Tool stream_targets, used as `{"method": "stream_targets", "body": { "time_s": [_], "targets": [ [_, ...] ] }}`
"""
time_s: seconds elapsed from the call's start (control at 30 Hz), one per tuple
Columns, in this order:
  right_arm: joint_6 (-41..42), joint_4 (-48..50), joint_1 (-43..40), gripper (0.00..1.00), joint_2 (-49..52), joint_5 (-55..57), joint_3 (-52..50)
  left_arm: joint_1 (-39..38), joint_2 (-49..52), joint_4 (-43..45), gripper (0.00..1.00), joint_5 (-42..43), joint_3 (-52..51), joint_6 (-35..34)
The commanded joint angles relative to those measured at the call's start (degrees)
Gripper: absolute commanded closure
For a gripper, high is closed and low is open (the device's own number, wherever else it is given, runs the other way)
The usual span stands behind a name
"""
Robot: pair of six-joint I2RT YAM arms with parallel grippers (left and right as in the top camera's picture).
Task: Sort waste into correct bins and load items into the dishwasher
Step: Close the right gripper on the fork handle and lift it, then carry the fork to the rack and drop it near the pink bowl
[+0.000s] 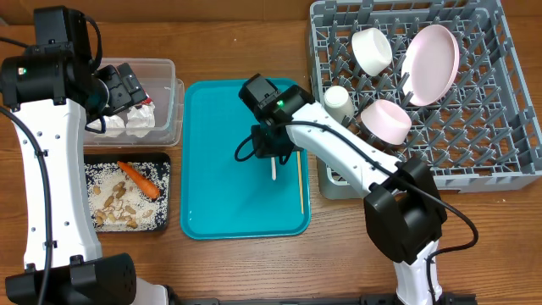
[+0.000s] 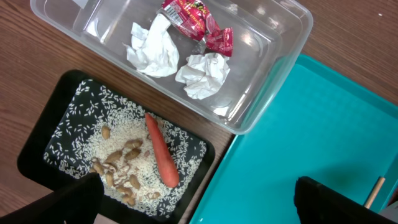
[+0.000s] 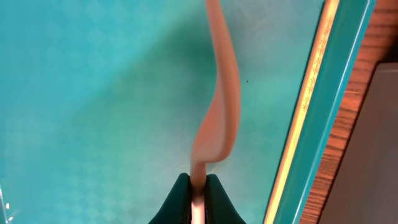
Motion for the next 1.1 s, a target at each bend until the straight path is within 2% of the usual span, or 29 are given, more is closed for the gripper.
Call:
{"method": "stream_targets", "body": {
  "time_s": [0.0, 0.37, 0.5, 0.7, 0.9, 1.07],
  "targets": [
    [-1.5, -0.2, -0.6, 0.96, -3.6, 0.5, 1.7, -0.2, -0.5, -0.1, 0.0, -0.3, 0.9, 1.0],
    [-2.8, -3.8, -5.8, 0.96, -9.0, 1.2, 1.7, -0.2, -0.5, -0.1, 0.0, -0.3, 0.9, 1.0],
    [-3.7, -5.6, -10.8, 0.96, -12.3, 1.2, 1.7, -0.2, -0.5, -0.1, 0.0, -0.3, 0.9, 1.0],
    [-9.8, -8.9, -19.9, 0.96, -15.6, 1.7, 1.7, -0.2, -0.5, -0.1, 0.0, -0.3, 0.9, 1.0],
    [-10.6, -11.1, -30.2, 0.96, -15.9, 8.1, 1.6, -0.2, -0.5, -0.1, 0.0, -0.3, 0.9, 1.0],
    [-17.5, -9.6, -36.6, 0.96, -15.9, 9.6, 1.6, -0.2, -0.5, -0.1, 0.0, -0.3, 0.9, 1.0]
  ]
}}
